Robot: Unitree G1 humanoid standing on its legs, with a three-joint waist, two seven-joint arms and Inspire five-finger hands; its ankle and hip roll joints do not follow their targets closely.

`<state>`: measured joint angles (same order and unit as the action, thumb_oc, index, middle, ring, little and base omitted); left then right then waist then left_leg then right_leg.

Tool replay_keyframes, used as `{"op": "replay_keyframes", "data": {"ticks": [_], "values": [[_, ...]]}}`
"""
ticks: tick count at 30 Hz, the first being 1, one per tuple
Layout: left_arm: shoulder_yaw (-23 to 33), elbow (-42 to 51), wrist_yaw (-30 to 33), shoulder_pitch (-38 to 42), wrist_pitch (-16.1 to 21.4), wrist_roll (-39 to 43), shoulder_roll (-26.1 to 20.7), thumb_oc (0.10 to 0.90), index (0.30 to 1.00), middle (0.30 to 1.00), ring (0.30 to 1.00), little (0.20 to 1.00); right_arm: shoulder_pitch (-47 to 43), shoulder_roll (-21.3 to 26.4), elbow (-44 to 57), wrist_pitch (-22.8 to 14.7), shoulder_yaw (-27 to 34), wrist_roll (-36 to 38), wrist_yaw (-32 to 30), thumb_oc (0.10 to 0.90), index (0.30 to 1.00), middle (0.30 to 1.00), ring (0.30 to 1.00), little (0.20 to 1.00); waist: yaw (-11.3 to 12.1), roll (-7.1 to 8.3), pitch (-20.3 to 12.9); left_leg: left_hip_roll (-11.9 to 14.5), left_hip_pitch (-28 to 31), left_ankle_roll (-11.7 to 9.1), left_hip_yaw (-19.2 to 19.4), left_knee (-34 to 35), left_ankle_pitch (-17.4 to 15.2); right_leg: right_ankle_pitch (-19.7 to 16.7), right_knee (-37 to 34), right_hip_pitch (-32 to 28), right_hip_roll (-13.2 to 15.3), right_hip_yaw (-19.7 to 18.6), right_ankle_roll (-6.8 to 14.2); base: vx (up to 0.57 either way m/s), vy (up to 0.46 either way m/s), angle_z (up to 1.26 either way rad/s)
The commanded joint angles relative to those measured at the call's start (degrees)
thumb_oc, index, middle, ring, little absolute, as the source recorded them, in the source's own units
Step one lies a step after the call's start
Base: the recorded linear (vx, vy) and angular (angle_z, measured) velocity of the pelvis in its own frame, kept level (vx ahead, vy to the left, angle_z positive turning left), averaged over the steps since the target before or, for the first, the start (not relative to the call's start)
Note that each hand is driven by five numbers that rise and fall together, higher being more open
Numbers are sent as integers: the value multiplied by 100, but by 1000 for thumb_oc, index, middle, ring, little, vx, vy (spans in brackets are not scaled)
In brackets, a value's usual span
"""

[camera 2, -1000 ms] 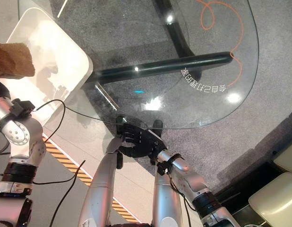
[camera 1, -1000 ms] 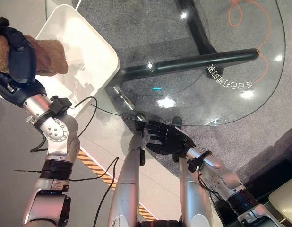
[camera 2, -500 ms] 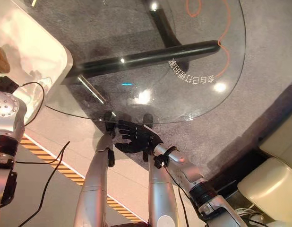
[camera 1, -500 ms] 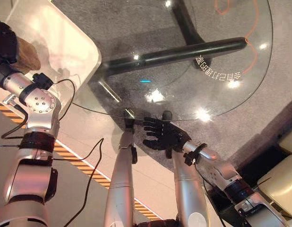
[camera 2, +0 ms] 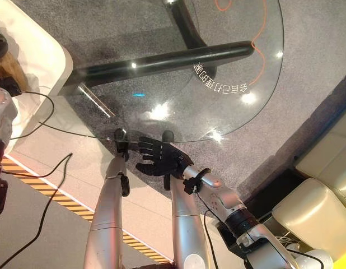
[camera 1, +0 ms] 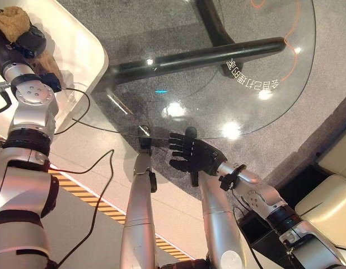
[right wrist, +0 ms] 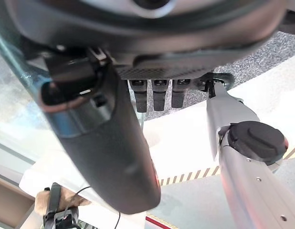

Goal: Wipe the table with a cloth and put it in the basket.

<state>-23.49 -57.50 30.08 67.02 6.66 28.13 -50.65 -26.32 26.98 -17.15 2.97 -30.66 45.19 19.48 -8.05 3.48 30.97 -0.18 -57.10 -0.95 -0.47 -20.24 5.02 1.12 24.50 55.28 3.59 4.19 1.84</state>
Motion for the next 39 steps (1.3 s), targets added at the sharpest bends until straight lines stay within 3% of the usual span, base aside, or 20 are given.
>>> {"op": "replay_keyframes", "data": {"ticks": [1, 2, 3, 4, 5, 21, 32, 39], "values": [[-24, -127, -347, -34, -616, -30, -219, 100, 300, 300, 300, 200, 254, -157, 537, -229, -93, 250, 360, 800, 900, 900, 900, 900, 109, 31, -118, -230, 518, 304, 477, -23, -538, -850, -698, -151, -349, -499, 272, 0, 0, 0], [-33, -138, -395, -42, -771, 11, -206, 262, 439, 439, 439, 362, 253, -155, 543, -237, -93, 259, 347, 800, 900, 900, 900, 900, 107, 33, -118, -231, 536, 305, 478, -10, -537, -851, -703, -162, -349, -496, 276, -17, -35, 0], [-52, -182, -453, -60, -958, 118, -159, 262, 439, 439, 439, 362, 255, -158, 550, -263, -110, 272, 315, 800, 900, 900, 900, 900, 101, 36, -118, -235, 559, 308, 483, -2, -532, -858, -708, -180, -348, -492, 279, 0, 0, 0], [-55, -221, -489, -67, -1049, 123, -128, 764, 869, 869, 869, 864, 239, -156, 552, -269, -119, 286, 290, 800, 900, 900, 900, 900, 98, 37, -118, -240, 571, 309, 481, 6, -528, -862, -714, -188, -348, -488, 281, -12, -30, -1], [-64, -266, -570, -77, -1086, 140, -103, 800, 900, 900, 900, 900, 218, -159, 555, -271, -126, 293, 262, 800, 900, 900, 900, 900, 98, 37, -118, -243, 580, 307, 478, 16, -522, -868, -722, -195, -347, -484, 282, 0, 0, 0], [111, 33, -420, -424, -926, 360, -71, 800, 900, 900, 900, 900, 385, -140, 854, -177, -33, 291, 43, 800, 900, 900, 900, 900, 167, -121, -118, -320, 956, 327, 483, 134, -483, -786, -763, -512, -269, -408, 224, -3, -8, 0], [681, 471, 1721, -270, 431, 137, -616, 800, 900, 900, 900, 900, 738, -142, 876, -402, -7, 298, -9, 800, 900, 900, 900, 900, 310, -149, -118, -332, 1417, 327, 458, 173, -523, -549, -760, -1040, -193, -241, 89, -11, -54, 2], [890, 658, 1976, -360, 811, -7, -723, 800, 900, 900, 900, 900, 826, -240, 748, -466, 30, 249, -7, 800, 900, 900, 900, 900, 402, -142, -118, -337, 1723, 307, 433, 217, -536, -444, -775, -1391, -182, -140, 21, -41, -81, 2]]}}
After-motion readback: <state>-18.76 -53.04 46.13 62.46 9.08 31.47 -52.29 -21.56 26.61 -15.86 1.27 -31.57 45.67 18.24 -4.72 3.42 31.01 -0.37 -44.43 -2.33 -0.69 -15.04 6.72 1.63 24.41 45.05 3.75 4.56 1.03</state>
